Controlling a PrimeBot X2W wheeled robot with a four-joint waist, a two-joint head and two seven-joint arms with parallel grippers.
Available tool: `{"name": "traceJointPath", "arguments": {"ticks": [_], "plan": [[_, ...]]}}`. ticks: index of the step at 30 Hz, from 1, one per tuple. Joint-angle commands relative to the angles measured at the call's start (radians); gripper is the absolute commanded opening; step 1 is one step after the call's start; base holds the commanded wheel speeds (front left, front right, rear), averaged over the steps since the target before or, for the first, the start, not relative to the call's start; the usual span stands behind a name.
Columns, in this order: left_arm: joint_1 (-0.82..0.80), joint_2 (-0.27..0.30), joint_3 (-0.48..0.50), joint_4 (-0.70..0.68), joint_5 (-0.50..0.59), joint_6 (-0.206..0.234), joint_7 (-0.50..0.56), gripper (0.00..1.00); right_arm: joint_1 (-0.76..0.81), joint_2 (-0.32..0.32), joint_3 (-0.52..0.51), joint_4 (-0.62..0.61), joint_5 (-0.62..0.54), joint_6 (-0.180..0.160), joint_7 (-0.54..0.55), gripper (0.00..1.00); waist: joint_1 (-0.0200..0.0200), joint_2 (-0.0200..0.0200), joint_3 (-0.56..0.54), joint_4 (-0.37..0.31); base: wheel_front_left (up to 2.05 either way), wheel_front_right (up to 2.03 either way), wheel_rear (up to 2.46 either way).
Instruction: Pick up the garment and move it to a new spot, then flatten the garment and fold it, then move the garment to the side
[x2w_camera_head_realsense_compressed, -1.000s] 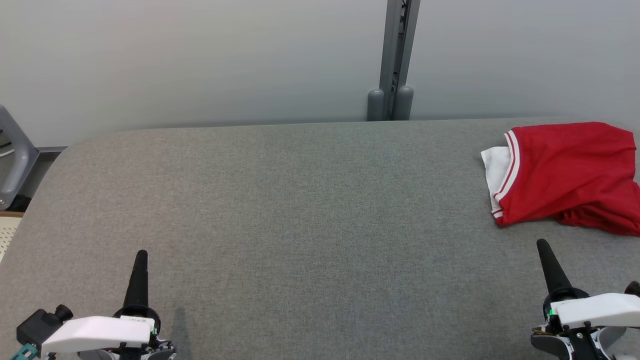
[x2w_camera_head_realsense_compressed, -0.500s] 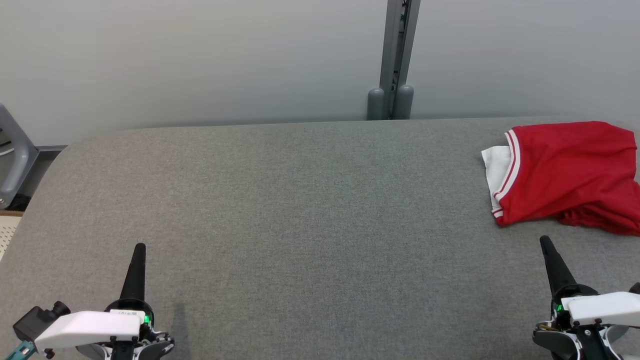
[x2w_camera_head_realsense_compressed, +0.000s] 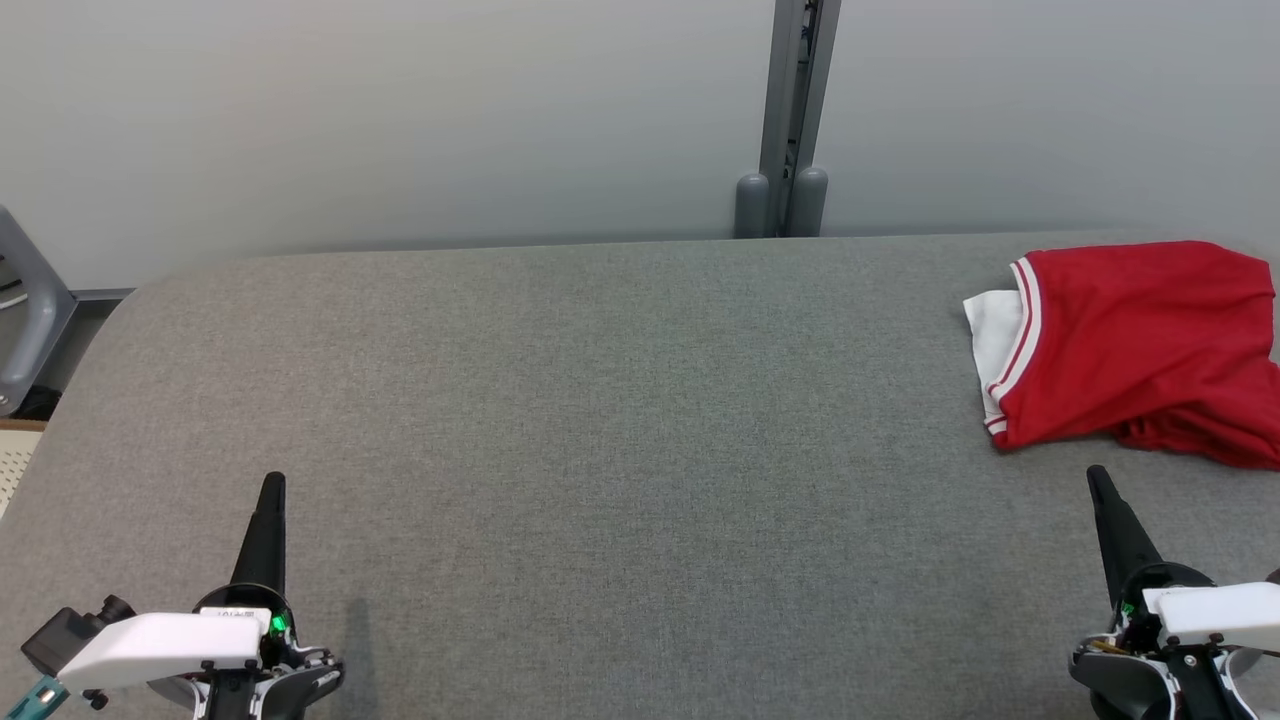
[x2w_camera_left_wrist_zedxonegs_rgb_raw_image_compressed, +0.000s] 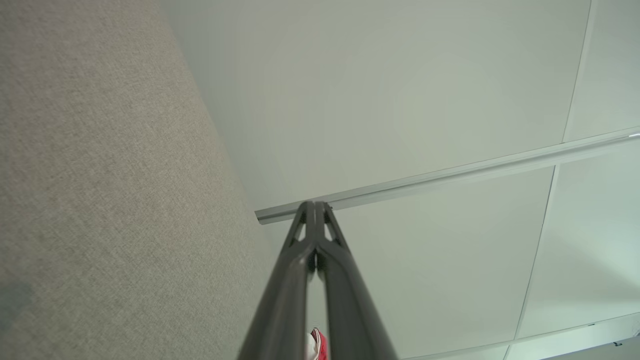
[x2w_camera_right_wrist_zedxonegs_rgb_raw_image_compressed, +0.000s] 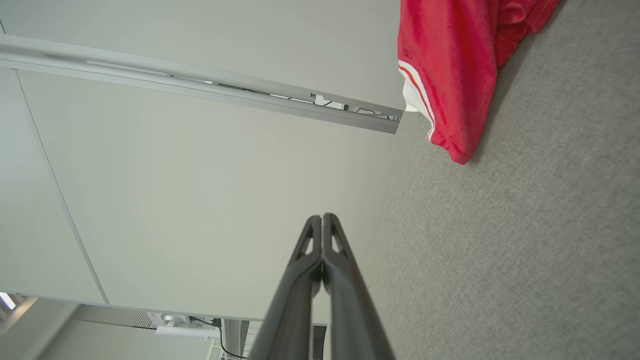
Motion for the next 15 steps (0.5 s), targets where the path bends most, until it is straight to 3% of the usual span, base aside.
{"name": "traceJointPath", "arguments": {"ticks": [1, 15], "plan": [[-0.025, 0.006, 0.007, -0.002, -0.019, -0.006, 0.004, 0.0, -0.016, -0.002, -0.007, -0.012, 0.021, 0.0, 0.008, 0.0, 0.0, 0.0, 0.0, 0.0, 0.0, 0.0, 0.0], [-0.038, 0.007, 0.015, 0.001, -0.113, -0.012, 0.03, 0.0, -0.015, 0.008, -0.029, -0.019, 0.105, 0.001, 0.035, 0.0, 0.0, 0.0, 0.003, 0.0, 0.0, 0.0, 0.0]]}}
